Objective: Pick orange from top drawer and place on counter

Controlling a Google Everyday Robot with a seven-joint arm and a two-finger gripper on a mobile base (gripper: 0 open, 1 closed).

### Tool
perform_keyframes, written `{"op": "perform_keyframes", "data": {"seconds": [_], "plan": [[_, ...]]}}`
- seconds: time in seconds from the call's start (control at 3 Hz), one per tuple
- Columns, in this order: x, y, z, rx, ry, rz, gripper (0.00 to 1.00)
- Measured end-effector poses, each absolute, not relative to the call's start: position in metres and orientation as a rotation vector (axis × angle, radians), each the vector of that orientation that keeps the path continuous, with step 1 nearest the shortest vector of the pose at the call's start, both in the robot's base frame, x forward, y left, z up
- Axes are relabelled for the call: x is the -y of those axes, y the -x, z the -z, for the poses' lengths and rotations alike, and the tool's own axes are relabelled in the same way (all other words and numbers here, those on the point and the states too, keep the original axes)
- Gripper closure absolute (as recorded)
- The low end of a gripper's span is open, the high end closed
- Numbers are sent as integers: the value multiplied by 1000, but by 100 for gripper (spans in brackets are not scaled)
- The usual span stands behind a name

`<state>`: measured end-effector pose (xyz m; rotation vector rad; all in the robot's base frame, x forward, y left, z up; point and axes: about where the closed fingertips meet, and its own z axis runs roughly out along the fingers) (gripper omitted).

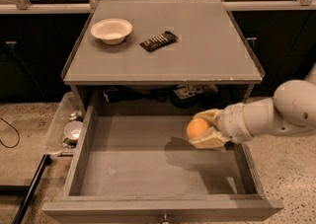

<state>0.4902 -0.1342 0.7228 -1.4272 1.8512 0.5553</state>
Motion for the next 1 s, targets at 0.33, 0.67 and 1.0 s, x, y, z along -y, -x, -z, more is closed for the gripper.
{"op": "perform_keyframes", "data": {"seconds": [0.33,0.67,1.0], "plan": [[167,-519,-808,-1825,1435,-464,100],[170,-527,-824,-1800,1432,-439,100],[168,-525,-821,-1803,1435,-445,100]]}}
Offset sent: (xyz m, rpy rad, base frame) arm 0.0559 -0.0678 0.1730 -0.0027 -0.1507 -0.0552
